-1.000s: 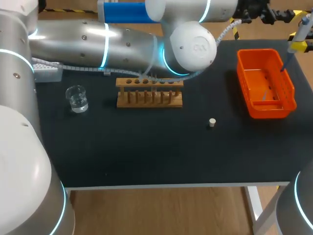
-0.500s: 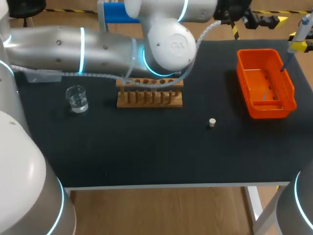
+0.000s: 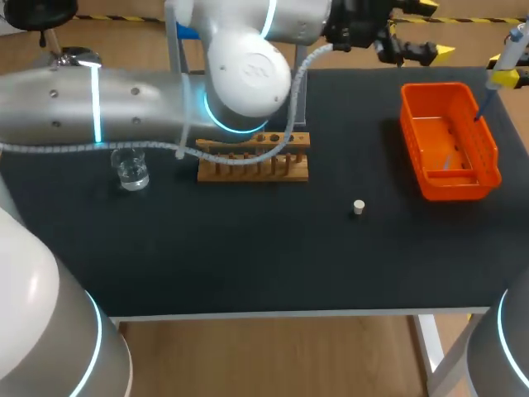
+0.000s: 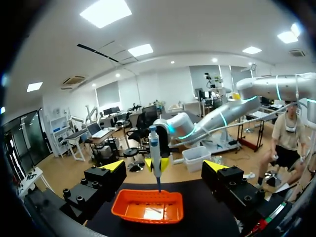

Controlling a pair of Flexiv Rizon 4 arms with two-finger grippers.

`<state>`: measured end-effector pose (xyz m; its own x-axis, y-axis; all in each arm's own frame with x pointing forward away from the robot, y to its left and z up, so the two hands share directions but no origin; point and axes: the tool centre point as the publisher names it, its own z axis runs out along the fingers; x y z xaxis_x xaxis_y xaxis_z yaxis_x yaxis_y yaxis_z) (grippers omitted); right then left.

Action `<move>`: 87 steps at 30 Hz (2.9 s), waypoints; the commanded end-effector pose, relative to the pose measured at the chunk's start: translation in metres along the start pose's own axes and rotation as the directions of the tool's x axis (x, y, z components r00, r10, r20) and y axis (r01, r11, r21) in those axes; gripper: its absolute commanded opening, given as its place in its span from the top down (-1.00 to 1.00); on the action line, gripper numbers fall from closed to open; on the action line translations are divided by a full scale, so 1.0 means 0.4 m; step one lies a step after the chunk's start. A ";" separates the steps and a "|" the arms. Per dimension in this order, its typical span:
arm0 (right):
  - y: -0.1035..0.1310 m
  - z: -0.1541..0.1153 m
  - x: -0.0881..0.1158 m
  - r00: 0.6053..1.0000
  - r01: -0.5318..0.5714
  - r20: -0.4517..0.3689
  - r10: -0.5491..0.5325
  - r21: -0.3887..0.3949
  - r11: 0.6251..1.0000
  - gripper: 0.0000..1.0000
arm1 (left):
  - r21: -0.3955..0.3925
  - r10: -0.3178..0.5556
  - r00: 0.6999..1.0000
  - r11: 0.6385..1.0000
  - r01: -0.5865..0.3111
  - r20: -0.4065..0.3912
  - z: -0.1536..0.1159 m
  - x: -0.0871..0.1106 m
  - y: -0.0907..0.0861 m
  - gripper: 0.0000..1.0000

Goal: Invert the test tube, pick up the pipette, mount the tip to pipette, aspirate from beaker and dispense into the tube, eject the tip, return the pipette, and cap with the stopper.

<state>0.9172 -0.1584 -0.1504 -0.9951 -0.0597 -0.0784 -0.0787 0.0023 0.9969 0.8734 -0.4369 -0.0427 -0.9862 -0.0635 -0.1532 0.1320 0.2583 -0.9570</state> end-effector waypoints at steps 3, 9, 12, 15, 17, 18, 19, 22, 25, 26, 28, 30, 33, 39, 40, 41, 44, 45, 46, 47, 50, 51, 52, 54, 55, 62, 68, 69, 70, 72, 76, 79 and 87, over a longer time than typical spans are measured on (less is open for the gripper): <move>0.002 -0.003 -0.001 1.000 0.000 -0.004 0.000 0.002 1.000 1.00 | 0.127 0.010 0.949 0.991 0.032 -0.316 -0.078 0.021 0.040 -1.00; 0.002 -0.003 -0.001 1.000 0.000 -0.004 0.000 0.002 1.000 1.00 | 0.141 -0.010 0.964 0.989 0.049 -0.267 -0.118 0.043 0.083 -1.00; 0.002 -0.003 -0.001 1.000 0.000 -0.004 0.000 0.002 1.000 1.00 | 0.146 -0.022 0.968 0.987 0.060 -0.250 -0.136 0.055 0.104 -1.00; 0.002 -0.003 -0.001 1.000 0.000 -0.004 0.000 0.002 1.000 1.00 | 0.142 -0.037 0.972 0.987 0.071 -0.231 -0.153 0.067 0.125 -1.00; 0.002 -0.003 -0.001 1.000 0.000 -0.004 0.000 0.002 1.000 1.00 | 0.140 -0.042 0.978 0.988 0.071 -0.205 -0.167 0.076 0.135 -1.00; 0.002 -0.003 -0.001 1.000 0.000 -0.004 0.000 0.002 1.000 1.00 | 0.141 -0.042 0.981 0.988 0.070 -0.191 -0.175 0.080 0.139 -1.00; 0.002 -0.003 -0.001 1.000 0.000 -0.004 0.000 0.002 1.000 1.00 | 0.140 -0.042 0.984 0.988 0.066 -0.173 -0.183 0.084 0.143 -1.00; 0.002 -0.003 -0.001 1.000 0.000 -0.004 0.000 0.002 1.000 1.00 | 0.143 -0.046 0.993 0.988 0.061 -0.108 -0.211 0.101 0.154 -1.00; 0.002 -0.003 -0.001 1.000 0.000 -0.004 0.000 0.002 1.000 1.00 | 0.149 -0.053 0.996 0.987 0.063 -0.070 -0.234 0.120 0.165 -1.00; 0.002 -0.003 -0.001 1.000 0.000 -0.004 0.000 0.002 1.000 1.00 | 0.149 -0.057 0.997 0.987 0.066 -0.060 -0.242 0.127 0.169 -1.00; 0.002 -0.003 -0.001 1.000 0.000 -0.004 0.000 0.002 1.000 1.00 | 0.147 -0.067 0.997 0.986 0.073 -0.040 -0.256 0.138 0.179 -1.00; 0.002 -0.003 -0.001 1.000 0.000 -0.004 0.000 0.002 1.000 1.00 | 0.149 -0.078 0.997 0.986 0.079 -0.016 -0.271 0.148 0.189 -1.00; 0.002 -0.003 -0.001 1.000 0.000 -0.004 0.000 0.002 1.000 1.00 | 0.152 -0.088 0.996 0.985 0.084 0.020 -0.295 0.157 0.205 -1.00; 0.002 -0.003 -0.001 1.000 0.000 -0.004 0.000 0.002 1.000 1.00 | 0.160 -0.108 0.991 0.983 0.095 0.078 -0.347 0.153 0.244 -1.00; 0.002 -0.003 -0.001 1.000 0.000 -0.004 0.000 0.002 1.000 1.00 | 0.161 -0.110 0.990 0.982 0.096 0.084 -0.355 0.151 0.250 -1.00; 0.002 -0.003 -0.001 1.000 0.000 -0.004 0.000 0.002 1.000 1.00 | 0.162 -0.113 0.990 0.982 0.097 0.089 -0.362 0.149 0.256 -1.00; 0.002 -0.003 -0.001 1.000 0.000 -0.004 0.000 0.002 1.000 1.00 | 0.162 -0.122 0.988 0.981 0.106 0.097 -0.381 0.140 0.276 -1.00; 0.002 -0.003 -0.001 1.000 0.000 -0.004 0.000 0.002 1.000 1.00 | 0.164 -0.126 0.987 0.980 0.108 0.102 -0.387 0.138 0.282 -1.00; 0.002 -0.003 -0.001 1.000 0.000 -0.004 0.000 0.002 1.000 1.00 | 0.165 -0.129 0.986 0.980 0.111 0.106 -0.393 0.135 0.288 -1.00; 0.002 -0.003 -0.001 1.000 0.000 -0.004 0.000 0.002 1.000 1.00 | 0.168 -0.134 0.985 0.979 0.114 0.112 -0.398 0.133 0.294 -1.00; 0.002 -0.003 -0.001 1.000 0.000 -0.004 0.000 0.002 1.000 1.00 | 0.174 -0.142 0.982 0.977 0.119 0.122 -0.410 0.127 0.310 -1.00; 0.002 -0.003 -0.001 1.000 0.000 -0.004 0.000 0.002 1.000 1.00 | 0.176 -0.144 0.982 0.977 0.121 0.125 -0.413 0.126 0.315 -1.00; 0.002 -0.003 -0.001 1.000 0.000 -0.004 0.000 0.002 1.000 1.00 | 0.178 -0.146 0.981 0.976 0.122 0.127 -0.415 0.125 0.319 -1.00; 0.002 -0.003 -0.001 1.000 0.000 -0.004 0.000 0.002 1.000 1.00 | 0.180 -0.150 0.980 0.976 0.126 0.130 -0.417 0.123 0.325 -1.00; 0.002 -0.003 -0.001 1.000 0.000 -0.004 0.000 0.002 1.000 1.00 | 0.181 -0.151 0.980 0.975 0.126 0.132 -0.418 0.122 0.327 -1.00; 0.002 -0.003 -0.001 1.000 0.000 -0.004 0.000 0.002 1.000 1.00 | 0.194 -0.157 0.976 0.973 0.127 0.150 -0.433 0.115 0.331 -1.00; 0.002 -0.003 -0.001 1.000 0.000 -0.004 0.000 0.002 1.000 1.00 | 0.165 -0.155 0.977 0.978 0.131 0.147 -0.434 0.108 0.322 -1.00; 0.002 -0.003 -0.001 1.000 0.000 -0.004 0.000 0.002 1.000 1.00 | 0.161 -0.152 0.977 0.979 0.129 0.146 -0.432 0.109 0.319 -1.00; 0.002 -0.003 -0.001 1.000 0.000 -0.004 0.000 0.002 1.000 1.00 | 0.161 -0.152 0.977 0.979 0.129 0.146 -0.432 0.109 0.319 -1.00; 0.002 -0.003 -0.001 1.000 0.000 -0.004 0.000 0.002 1.000 1.00 | 0.161 -0.152 0.977 0.979 0.129 0.146 -0.432 0.109 0.319 -1.00; 0.002 -0.003 -0.001 1.000 0.000 -0.004 0.000 0.002 1.000 1.00 | 0.161 -0.152 0.977 0.979 0.129 0.146 -0.432 0.109 0.319 -1.00; 0.002 -0.003 -0.001 1.000 0.000 -0.004 0.000 0.002 1.000 1.00 | 0.161 -0.152 0.977 0.979 0.129 0.146 -0.432 0.109 0.319 -1.00; 0.002 -0.003 -0.001 1.000 0.000 -0.004 0.000 0.002 1.000 1.00 | 0.161 -0.152 0.977 0.979 0.129 0.146 -0.432 0.109 0.319 -1.00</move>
<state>0.9172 -0.1584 -0.1503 -0.9951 -0.0597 -0.0784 -0.0787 0.0023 0.9969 0.8299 -0.2390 -0.1279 -0.9700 -0.2400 -0.0392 0.0175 0.0919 -0.9956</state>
